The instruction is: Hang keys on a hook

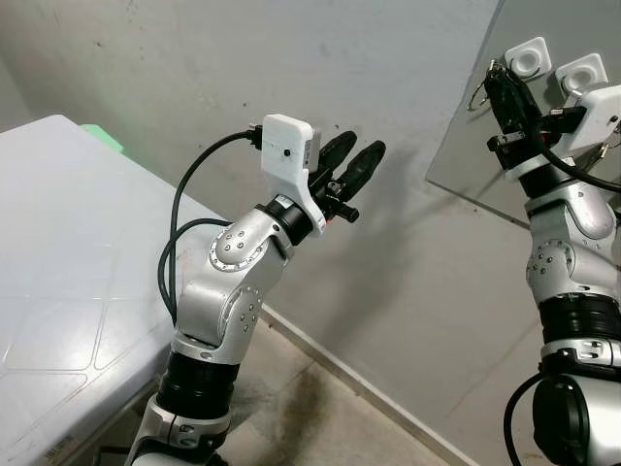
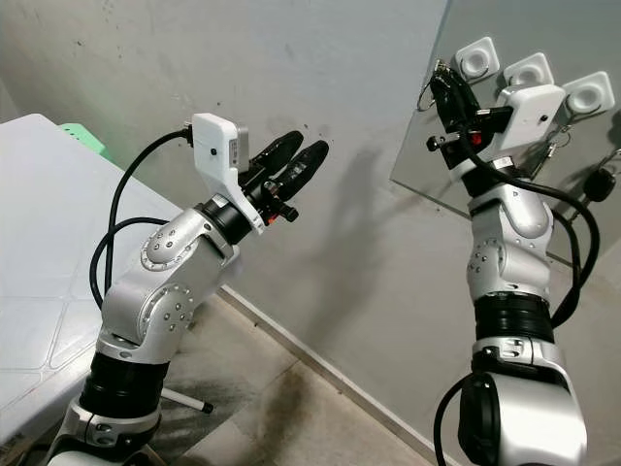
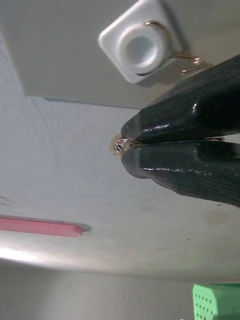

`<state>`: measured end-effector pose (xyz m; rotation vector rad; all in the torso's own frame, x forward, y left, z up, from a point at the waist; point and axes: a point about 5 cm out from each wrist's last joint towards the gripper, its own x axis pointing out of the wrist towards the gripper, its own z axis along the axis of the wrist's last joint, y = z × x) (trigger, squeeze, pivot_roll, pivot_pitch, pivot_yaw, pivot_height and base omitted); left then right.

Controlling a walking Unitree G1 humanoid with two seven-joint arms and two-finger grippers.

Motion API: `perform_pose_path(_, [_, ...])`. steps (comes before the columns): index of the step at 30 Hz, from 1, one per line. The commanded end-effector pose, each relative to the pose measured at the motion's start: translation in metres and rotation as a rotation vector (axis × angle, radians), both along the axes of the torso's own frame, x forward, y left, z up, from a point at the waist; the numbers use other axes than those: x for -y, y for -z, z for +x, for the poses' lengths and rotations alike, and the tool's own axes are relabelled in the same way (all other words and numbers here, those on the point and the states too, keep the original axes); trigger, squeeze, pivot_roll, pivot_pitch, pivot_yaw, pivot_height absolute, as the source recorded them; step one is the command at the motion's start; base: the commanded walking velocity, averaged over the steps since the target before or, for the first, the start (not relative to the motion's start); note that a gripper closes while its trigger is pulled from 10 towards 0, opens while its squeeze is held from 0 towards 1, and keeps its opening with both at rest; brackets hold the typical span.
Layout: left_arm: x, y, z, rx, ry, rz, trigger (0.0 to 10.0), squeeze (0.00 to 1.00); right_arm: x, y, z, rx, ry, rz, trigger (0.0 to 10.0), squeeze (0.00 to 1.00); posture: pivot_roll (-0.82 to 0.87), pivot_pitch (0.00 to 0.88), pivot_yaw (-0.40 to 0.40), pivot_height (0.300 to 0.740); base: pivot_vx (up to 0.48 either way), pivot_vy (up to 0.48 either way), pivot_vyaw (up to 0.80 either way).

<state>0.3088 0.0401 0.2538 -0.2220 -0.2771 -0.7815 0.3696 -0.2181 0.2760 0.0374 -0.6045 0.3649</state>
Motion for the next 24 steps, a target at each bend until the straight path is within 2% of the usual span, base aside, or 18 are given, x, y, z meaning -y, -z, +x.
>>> perform_pose_path(1, [0.004,-0.008,-0.003,0.028,0.014,-0.005,10.0,0.00,-0.001,-0.010,0.002,0.023,0.006,-0.005,10.0,0.00,0.13,0.001,-0.050,0.736,0.000,0.000,0.00])
perform_pose_path(8, [0.004,-0.008,-0.004,0.028,0.014,-0.006,10.0,0.00,0.000,-0.014,0.006,0.024,0.030,-0.006,10.0,0.00,0.13,0.008,-0.052,0.736,0.000,0.000,0.00])
perform_pose_path(17, [0.004,-0.007,-0.004,0.023,0.013,-0.005,10.0,0.00,0.010,-0.017,0.013,-0.009,0.157,0.006,10.0,0.00,0.13,0.017,-0.050,0.736,0.000,0.000,0.00])
perform_pose_path(24, [0.004,-0.007,-0.005,0.021,0.016,-0.004,10.0,0.00,0.019,-0.015,0.015,-0.030,0.210,0.010,10.0,0.00,0.13,0.020,-0.048,0.736,0.000,0.000,0.00])
